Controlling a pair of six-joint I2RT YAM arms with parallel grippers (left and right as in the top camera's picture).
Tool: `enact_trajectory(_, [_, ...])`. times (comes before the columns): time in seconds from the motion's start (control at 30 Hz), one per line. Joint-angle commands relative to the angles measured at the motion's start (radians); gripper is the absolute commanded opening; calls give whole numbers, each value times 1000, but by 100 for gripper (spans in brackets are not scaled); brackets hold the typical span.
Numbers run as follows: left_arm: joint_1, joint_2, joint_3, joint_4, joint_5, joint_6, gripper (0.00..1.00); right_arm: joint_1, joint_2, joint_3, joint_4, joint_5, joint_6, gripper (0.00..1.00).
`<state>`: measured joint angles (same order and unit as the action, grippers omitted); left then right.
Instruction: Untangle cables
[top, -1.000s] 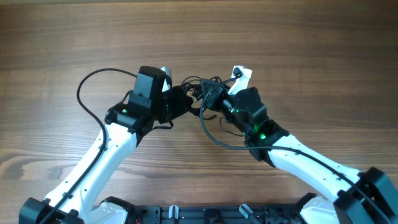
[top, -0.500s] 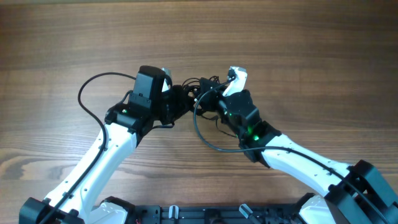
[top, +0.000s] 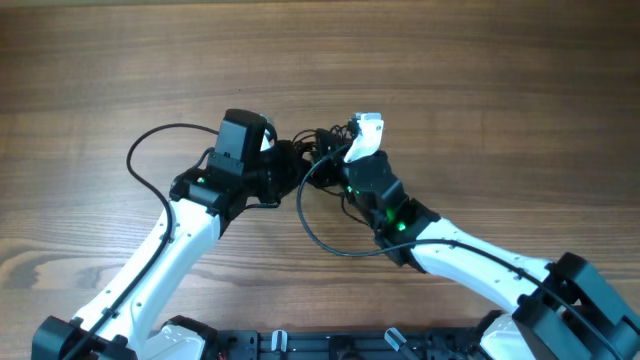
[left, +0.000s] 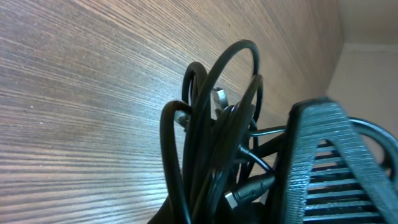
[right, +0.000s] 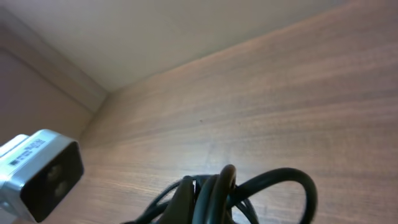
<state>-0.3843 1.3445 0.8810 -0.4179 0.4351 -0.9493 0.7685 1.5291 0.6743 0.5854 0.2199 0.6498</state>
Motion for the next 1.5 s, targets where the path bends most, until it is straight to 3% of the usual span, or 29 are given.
enact_trajectory(0.0, [-5,-15,23,11,101,26,4,13,25,1,5,-15,-113,5])
enact_trajectory(0.17, [-5,-15,23,14,122,64,4,13,25,1,0,-66,-234,5])
enact_trajectory(0.37, [31,-15,23,25,122,67,4,13,25,1,-124,-141,-232,4])
enact_trajectory(0.47, [47,-15,23,42,122,52,4,13,25,1,-112,-289,-231,4])
enact_trajectory(0.6, [47,-15,23,60,97,51,4,13,25,1,-72,-320,-227,5])
enact_trajectory(0.8, [50,-15,23,60,8,10,4,6,23,1,-58,-430,-124,13])
enact_trajectory(1.03, [69,-15,23,115,-2,-32,4,3,23,1,-184,-483,-40,21])
enact_trajectory(1.23, [69,-15,23,112,9,-32,4,-19,17,1,-152,-484,-7,57])
enact_trajectory(1.33, [70,-15,23,112,8,-32,4,-71,-7,1,-178,-500,83,64])
enact_trajectory(1.37, [73,-15,23,112,8,-32,4,-98,-21,1,-183,-546,99,66])
enact_trajectory(1.47, [90,-15,23,112,8,-26,4,-166,-60,1,-187,-682,98,86])
